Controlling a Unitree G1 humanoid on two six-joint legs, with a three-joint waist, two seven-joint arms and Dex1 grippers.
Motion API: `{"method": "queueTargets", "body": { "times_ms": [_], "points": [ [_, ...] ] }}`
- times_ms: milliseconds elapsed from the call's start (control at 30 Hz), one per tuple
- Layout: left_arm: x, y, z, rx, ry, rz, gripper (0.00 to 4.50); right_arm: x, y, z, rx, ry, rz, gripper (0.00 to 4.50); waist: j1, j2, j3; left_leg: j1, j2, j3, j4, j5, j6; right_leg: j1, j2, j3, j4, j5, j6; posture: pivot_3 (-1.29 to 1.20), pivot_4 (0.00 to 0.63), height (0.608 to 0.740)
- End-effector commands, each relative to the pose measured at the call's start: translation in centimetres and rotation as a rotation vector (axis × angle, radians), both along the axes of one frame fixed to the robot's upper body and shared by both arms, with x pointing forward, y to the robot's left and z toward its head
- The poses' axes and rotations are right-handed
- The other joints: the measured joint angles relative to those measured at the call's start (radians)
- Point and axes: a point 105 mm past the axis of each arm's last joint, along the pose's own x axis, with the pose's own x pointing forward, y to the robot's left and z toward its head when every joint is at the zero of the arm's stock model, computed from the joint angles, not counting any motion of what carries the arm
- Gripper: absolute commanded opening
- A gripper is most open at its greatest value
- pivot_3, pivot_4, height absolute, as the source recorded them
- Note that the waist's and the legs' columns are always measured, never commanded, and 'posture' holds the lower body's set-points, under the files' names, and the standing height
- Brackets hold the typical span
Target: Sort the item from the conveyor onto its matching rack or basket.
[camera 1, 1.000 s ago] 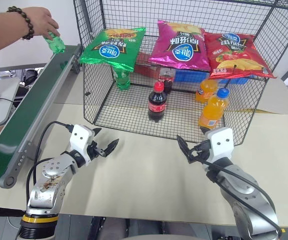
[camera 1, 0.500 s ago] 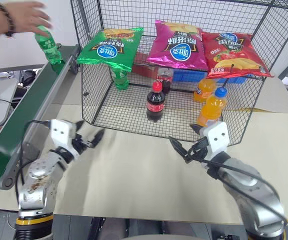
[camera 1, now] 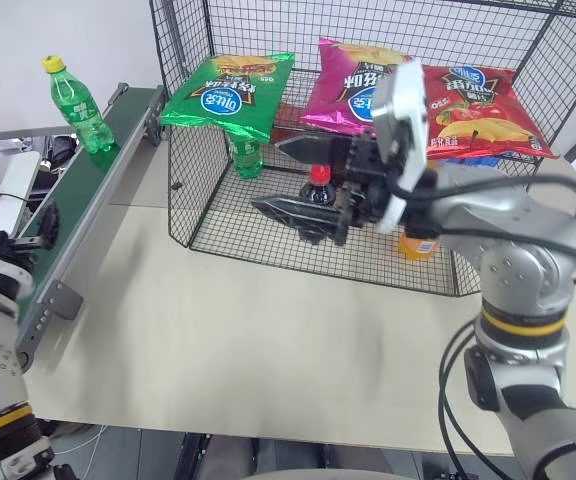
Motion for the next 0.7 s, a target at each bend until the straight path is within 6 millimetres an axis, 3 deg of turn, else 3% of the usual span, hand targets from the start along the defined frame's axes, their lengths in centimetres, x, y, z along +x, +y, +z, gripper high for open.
{"method": "queueTargets", "body": {
  "times_ms": [33, 133, 700],
  "points": [
    [-0.7, 1.9, 1.5, 0.027, -0.038, 0.022, 4.49, -1.2, 0.8, 1.5, 0.025, -0.040, 0.090, 4.50, 0.001, 0.000, 0.000, 0.000, 0.000, 0.000, 0.000, 0.000, 0.000, 0.000, -0.001, 0.000, 0.000, 0.000, 0.000, 0.00, 0.150, 0.740],
    [-1.0, 3.5, 1.1, 0.010, -0.015, 0.030, 4.49, -1.9, 1.2, 1.7, 0.020, -0.059, 0.133, 4.50, -0.001, 0.000, 0.000, 0.000, 0.000, 0.000, 0.000, 0.000, 0.000, 0.000, -0.007, -0.003, 0.000, 0.000, 0.000, 0.00, 0.150, 0.740],
    [1.6, 2.9, 0.9, -0.013, 0.009, -0.078, 4.49, -2.2, 1.0, 2.6, 0.027, -0.122, 0.121, 4.50, -0.005, 0.000, 0.000, -0.001, 0.001, 0.001, -0.001, 0.000, 0.000, -0.010, -0.016, -0.024, 0.012, 0.001, -0.002, 0.00, 0.150, 0.740]
  ]
}}
